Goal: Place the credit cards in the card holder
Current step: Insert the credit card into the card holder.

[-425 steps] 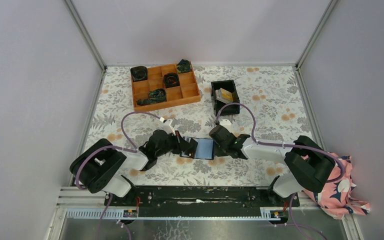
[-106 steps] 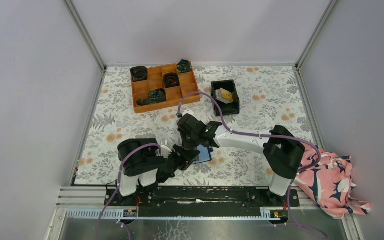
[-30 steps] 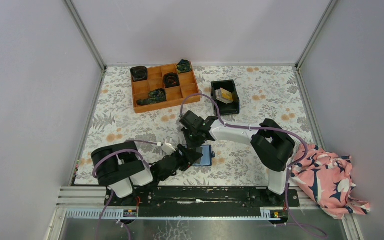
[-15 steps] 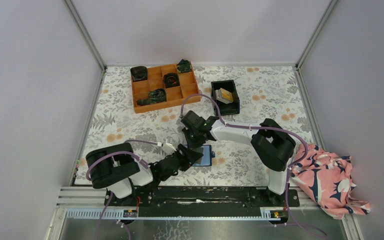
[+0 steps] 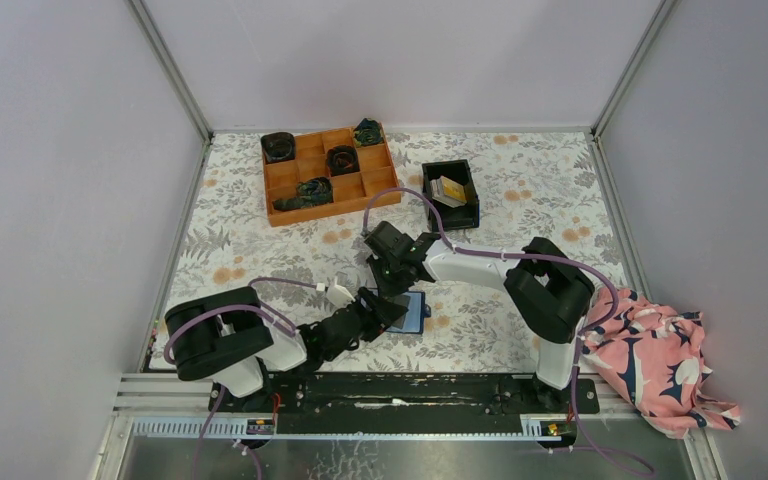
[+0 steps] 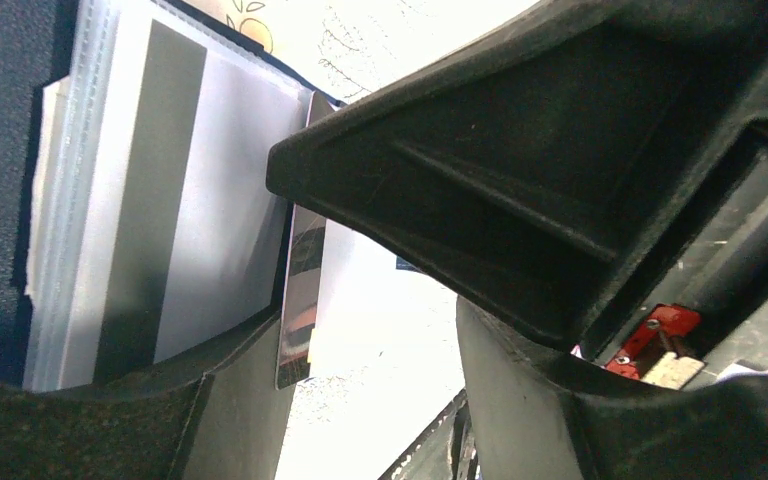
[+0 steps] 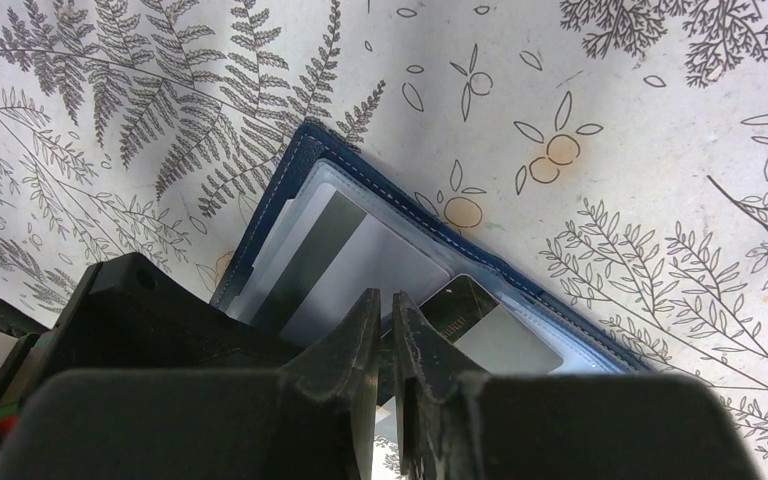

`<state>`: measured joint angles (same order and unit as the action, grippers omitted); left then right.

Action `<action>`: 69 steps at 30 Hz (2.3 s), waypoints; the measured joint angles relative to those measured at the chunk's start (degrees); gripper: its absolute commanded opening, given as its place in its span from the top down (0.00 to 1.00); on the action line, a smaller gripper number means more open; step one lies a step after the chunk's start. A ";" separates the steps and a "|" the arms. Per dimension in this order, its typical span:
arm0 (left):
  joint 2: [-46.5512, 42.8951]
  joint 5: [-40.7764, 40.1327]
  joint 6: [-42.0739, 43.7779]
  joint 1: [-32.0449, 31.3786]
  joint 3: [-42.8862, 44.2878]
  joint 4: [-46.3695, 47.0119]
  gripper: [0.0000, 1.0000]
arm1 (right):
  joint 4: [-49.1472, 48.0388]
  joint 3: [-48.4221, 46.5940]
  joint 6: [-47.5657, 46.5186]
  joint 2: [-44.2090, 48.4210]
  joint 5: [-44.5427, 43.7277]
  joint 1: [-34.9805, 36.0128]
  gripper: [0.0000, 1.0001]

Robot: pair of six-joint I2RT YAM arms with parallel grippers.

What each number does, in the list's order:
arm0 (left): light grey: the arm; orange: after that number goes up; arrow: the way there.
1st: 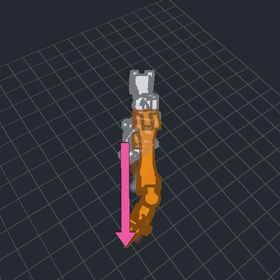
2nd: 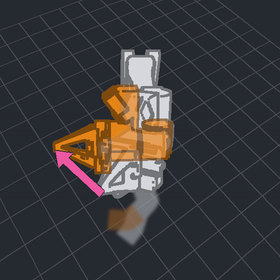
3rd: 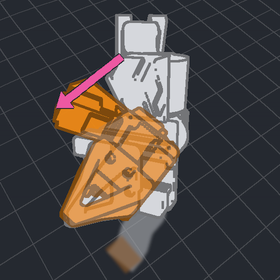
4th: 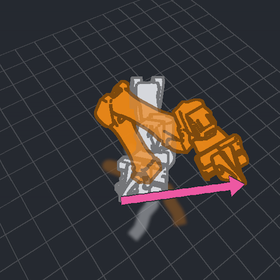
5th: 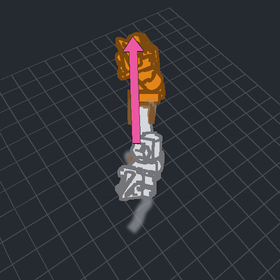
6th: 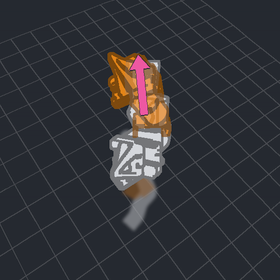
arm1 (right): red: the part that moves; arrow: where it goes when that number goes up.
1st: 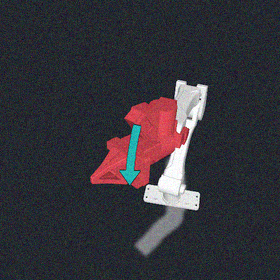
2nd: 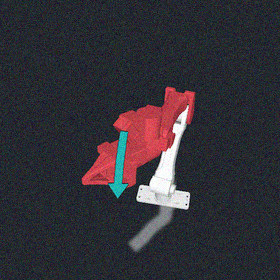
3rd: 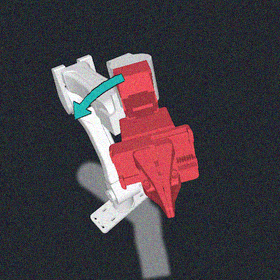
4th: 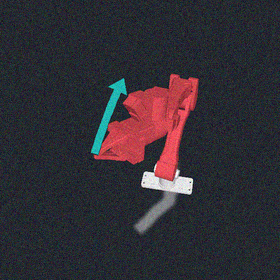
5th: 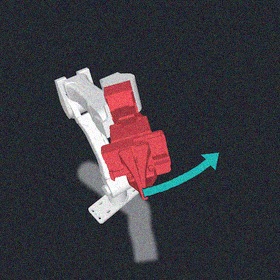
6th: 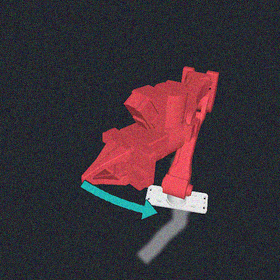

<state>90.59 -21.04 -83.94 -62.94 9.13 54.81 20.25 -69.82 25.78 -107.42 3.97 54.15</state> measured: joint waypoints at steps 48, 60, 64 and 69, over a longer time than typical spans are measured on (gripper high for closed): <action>-16.46 -1.51 5.27 -3.10 3.39 -28.41 0.32 | -0.20 5.25 -2.23 3.21 1.22 0.50 0.84; -18.12 -4.13 4.83 -4.22 3.39 -31.95 0.44 | 0.48 5.49 -2.23 3.23 2.78 0.79 0.84; -19.56 -5.70 4.59 -4.52 2.99 -34.32 0.47 | 1.31 6.10 -2.21 3.67 3.76 0.98 0.84; -19.47 -6.51 4.26 -4.81 2.95 -34.99 0.48 | 2.93 6.38 -2.21 4.37 4.26 1.36 0.83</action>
<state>71.11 -27.55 -79.68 -67.75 12.08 19.81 23.18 -63.44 23.57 -103.04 8.23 55.51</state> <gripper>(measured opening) 0.524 0.161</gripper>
